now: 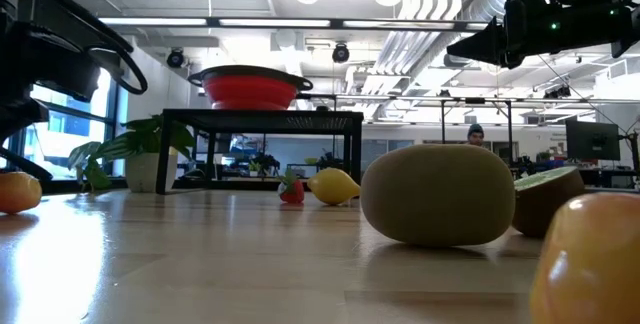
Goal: Pick & Place Fruit
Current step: Put the orange pear into the red strainer bowl on the shelf
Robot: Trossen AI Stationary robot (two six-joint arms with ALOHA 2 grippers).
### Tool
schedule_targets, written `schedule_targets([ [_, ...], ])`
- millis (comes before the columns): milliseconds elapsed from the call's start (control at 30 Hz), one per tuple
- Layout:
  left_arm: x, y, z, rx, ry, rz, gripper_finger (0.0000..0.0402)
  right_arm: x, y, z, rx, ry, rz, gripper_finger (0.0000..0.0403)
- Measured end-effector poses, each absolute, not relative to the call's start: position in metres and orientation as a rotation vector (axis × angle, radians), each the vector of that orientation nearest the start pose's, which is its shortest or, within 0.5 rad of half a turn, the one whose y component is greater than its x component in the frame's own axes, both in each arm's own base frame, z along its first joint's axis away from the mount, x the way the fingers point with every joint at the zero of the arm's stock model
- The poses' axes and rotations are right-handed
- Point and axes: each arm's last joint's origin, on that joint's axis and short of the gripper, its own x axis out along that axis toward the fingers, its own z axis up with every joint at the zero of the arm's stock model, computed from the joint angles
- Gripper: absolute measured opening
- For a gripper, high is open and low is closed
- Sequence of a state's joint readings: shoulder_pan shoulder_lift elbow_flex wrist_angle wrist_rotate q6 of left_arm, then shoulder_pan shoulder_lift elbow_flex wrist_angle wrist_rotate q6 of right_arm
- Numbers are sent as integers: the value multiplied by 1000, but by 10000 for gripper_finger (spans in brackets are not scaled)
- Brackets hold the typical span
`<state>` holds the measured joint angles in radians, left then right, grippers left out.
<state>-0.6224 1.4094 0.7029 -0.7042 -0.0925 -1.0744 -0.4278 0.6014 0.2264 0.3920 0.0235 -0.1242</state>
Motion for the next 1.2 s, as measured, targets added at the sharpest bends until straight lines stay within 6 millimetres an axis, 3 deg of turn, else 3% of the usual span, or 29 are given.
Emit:
schedule_targets([
  [200,179,-126,155,-409,1378,295,3,135,-62,221,-125,12,-452,3],
  [1200,179,-126,155,-421,1382,290,0,135,-62,221,-126,11,-452,3],
])
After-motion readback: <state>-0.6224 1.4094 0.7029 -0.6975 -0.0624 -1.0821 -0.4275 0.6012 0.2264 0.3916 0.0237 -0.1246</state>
